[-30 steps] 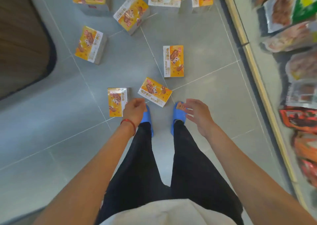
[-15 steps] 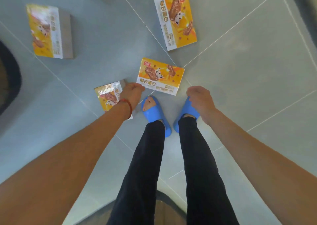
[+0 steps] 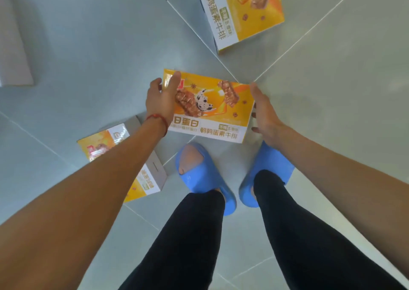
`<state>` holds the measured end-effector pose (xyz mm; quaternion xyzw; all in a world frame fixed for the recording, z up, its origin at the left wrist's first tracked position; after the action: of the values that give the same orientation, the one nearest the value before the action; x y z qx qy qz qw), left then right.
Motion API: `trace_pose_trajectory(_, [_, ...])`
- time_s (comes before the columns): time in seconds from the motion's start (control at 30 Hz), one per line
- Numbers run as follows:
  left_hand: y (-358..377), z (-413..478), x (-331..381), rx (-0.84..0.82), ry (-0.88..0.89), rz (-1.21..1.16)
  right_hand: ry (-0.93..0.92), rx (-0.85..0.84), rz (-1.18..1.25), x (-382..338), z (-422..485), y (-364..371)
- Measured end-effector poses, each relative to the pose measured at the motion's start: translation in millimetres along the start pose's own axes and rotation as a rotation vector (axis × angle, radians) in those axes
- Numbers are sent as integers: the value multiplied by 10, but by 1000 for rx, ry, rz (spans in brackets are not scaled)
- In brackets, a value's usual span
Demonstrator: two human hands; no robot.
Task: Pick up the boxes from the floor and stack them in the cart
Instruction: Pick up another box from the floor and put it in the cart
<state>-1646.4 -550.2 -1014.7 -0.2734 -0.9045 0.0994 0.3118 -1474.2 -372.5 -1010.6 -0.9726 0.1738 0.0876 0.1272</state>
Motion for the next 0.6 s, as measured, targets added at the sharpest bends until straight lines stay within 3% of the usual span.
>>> trace_pose_trajectory(0.1, [108, 184, -2, -29, -27, -65, 38, -88, 205, 12, 357, 148])
trace_pose_trajectory(0.17, [127, 192, 17, -12, -67, -108, 87, -53, 289, 87, 598, 214])
trace_pose_trajectory(0.3, [77, 3, -11, -15, -150, -192, 90, 98, 285, -82, 214, 154])
trace_pose_trajectory(0.6, [-68, -1128, 307, -56, -223, -555, -74, 157, 189, -68, -1098, -384])
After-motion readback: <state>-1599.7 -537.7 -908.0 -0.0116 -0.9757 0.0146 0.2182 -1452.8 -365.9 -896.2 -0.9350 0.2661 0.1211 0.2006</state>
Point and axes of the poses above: each hand's wrist, its own z-axis towards the middle knuckle, its own y-axis out of the palm, x = y × z, the point moved 3 cm from there along z, towards the middle knuckle, and after that the axes turned 14 degrees about -z, right-handed, at the moved point
